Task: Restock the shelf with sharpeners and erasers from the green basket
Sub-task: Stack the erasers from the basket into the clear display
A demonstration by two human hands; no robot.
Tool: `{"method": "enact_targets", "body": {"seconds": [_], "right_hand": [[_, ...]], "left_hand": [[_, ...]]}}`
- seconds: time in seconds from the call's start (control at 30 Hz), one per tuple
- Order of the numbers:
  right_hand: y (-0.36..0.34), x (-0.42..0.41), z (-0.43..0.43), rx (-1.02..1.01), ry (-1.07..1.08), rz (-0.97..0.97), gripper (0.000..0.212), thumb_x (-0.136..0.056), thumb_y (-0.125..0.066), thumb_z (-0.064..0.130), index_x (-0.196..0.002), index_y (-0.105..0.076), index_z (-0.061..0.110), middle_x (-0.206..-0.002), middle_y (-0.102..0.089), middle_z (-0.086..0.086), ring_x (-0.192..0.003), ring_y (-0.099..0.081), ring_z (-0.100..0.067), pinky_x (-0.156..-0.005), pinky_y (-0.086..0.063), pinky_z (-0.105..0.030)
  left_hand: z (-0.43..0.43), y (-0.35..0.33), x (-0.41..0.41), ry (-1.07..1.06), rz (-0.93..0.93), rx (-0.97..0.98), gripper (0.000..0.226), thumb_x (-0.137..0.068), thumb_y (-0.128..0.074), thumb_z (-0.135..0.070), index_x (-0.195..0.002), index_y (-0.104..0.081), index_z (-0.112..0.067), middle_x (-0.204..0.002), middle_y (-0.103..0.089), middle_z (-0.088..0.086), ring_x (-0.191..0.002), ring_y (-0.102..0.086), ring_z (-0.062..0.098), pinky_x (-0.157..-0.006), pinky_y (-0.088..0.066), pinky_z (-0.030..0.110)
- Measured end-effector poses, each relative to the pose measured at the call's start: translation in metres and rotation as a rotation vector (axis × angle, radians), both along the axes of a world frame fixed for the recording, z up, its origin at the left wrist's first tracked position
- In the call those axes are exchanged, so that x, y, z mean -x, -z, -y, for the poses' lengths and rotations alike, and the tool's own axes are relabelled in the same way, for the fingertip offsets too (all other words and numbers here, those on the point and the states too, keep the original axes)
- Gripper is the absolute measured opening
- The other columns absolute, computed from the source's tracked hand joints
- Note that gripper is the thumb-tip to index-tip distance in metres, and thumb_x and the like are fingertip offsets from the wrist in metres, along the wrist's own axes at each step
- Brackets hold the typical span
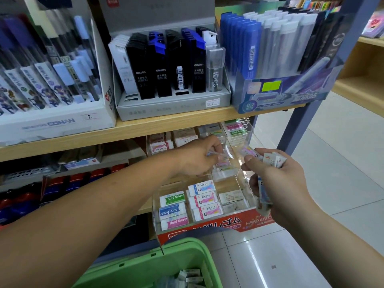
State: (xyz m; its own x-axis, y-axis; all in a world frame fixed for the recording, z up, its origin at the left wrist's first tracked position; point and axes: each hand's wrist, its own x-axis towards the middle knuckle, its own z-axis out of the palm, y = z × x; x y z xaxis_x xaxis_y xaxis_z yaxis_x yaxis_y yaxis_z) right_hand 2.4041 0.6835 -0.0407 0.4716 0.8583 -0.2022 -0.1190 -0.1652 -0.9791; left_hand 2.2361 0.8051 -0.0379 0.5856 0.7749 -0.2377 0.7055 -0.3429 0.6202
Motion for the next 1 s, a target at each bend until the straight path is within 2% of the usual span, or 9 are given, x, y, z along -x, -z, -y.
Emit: {"method": "enact_targets", "body": {"seconds": [0.13, 0.23, 0.33, 0.4, 0.57, 0.63, 0.77, 0.87, 1.0], "right_hand": [[-0.001, 0.001, 0.0, 0.005, -0.004, 0.01, 0.014, -0.095, -0.075, 0.027, -0.108, -0.07, 0.023, -0.079, -0.078, 0.007, -0.062, -0.067, -0.019, -0.048, -0.055, -0.026], [0.0, 0.002, 0.0, 0.002, -0.005, -0.001, 0.012, -0.095, -0.075, 0.027, -0.106, -0.07, 0.024, -0.078, -0.078, 0.007, -0.061, -0.069, -0.019, -0.046, -0.054, -0.024], [0.0, 0.001, 0.0, 0.015, -0.007, 0.003, 0.011, -0.095, -0.075, 0.027, -0.105, -0.07, 0.025, -0.079, -0.078, 0.006, -0.053, -0.067, -0.013, -0.046, -0.052, -0.024], [0.0, 0.001, -0.001, 0.02, -0.007, 0.011, 0.011, -0.096, -0.074, 0.028, -0.105, -0.07, 0.026, -0.079, -0.077, 0.007, -0.055, -0.067, -0.014, -0.048, -0.052, -0.025], [0.0, 0.002, -0.002, 0.008, -0.011, -0.006, 0.012, -0.095, -0.075, 0.029, -0.106, -0.07, 0.026, -0.08, -0.077, 0.005, -0.053, -0.066, -0.012, -0.045, -0.051, -0.022], [-0.002, 0.005, -0.002, -0.01, -0.032, -0.036, 0.015, -0.094, -0.077, 0.027, -0.107, -0.072, 0.023, -0.084, -0.078, -0.002, -0.05, -0.064, -0.011, -0.046, -0.052, -0.024], [-0.005, 0.014, -0.003, -0.054, -0.068, -0.159, 0.019, -0.09, -0.079, 0.013, -0.108, -0.073, 0.015, -0.092, -0.079, -0.014, -0.068, -0.076, -0.028, -0.058, -0.062, -0.042], [-0.006, 0.017, -0.002, -0.067, -0.078, -0.173, 0.021, -0.091, -0.078, 0.01, -0.111, -0.073, 0.012, -0.095, -0.077, -0.021, -0.074, -0.071, -0.038, -0.066, -0.059, -0.063], [-0.007, 0.016, -0.001, -0.043, -0.048, -0.102, 0.019, -0.092, -0.079, 0.014, -0.11, -0.072, 0.014, -0.086, -0.078, -0.01, -0.057, -0.073, -0.019, -0.047, -0.055, -0.029]], "left_hand": [[0.004, -0.004, 0.005, -0.192, 0.199, 0.005, 0.006, -0.104, -0.06, -0.034, -0.109, -0.061, -0.031, -0.118, -0.064, -0.008, -0.071, -0.063, 0.008, -0.052, -0.053, 0.017], [0.005, -0.007, 0.009, -0.33, 0.259, 0.005, 0.011, -0.097, -0.065, -0.048, -0.105, -0.07, -0.041, -0.107, -0.063, -0.014, -0.061, -0.062, 0.001, -0.044, -0.039, 0.008], [0.008, -0.01, 0.009, -0.377, 0.331, 0.154, 0.026, -0.101, -0.06, -0.048, -0.123, -0.07, -0.04, -0.097, -0.067, -0.012, -0.052, -0.056, -0.003, -0.042, -0.037, 0.012], [0.01, -0.012, 0.009, -0.394, 0.417, 0.278, 0.026, -0.105, -0.057, -0.038, -0.129, -0.067, -0.037, -0.102, -0.07, -0.005, -0.057, -0.054, 0.003, -0.043, -0.036, 0.019], [0.016, -0.017, 0.014, -0.469, 0.551, 0.417, 0.023, -0.102, -0.062, -0.018, -0.119, -0.071, -0.031, -0.122, -0.07, 0.006, -0.068, -0.059, 0.012, -0.042, -0.032, 0.022], [0.025, -0.017, 0.013, -0.466, 0.63, 0.481, 0.023, -0.101, -0.063, -0.013, -0.118, -0.072, -0.026, -0.113, -0.073, 0.009, -0.06, -0.058, 0.011, -0.038, -0.029, 0.021], [0.05, -0.015, 0.01, -0.314, 0.577, 0.42, 0.022, -0.096, -0.072, -0.014, -0.117, -0.069, -0.018, -0.095, -0.074, 0.011, -0.053, -0.055, 0.01, -0.038, -0.031, 0.022], [0.059, -0.015, 0.01, -0.188, 0.496, 0.285, 0.034, -0.091, -0.078, -0.009, -0.119, -0.064, -0.022, -0.077, -0.071, 0.001, -0.054, -0.059, 0.013, -0.044, -0.041, 0.023], [0.05, -0.02, 0.012, -0.219, 0.457, 0.16, 0.024, -0.093, -0.074, -0.01, -0.11, -0.065, -0.023, -0.087, -0.075, 0.007, -0.053, -0.061, 0.008, -0.053, -0.05, 0.019]]}}
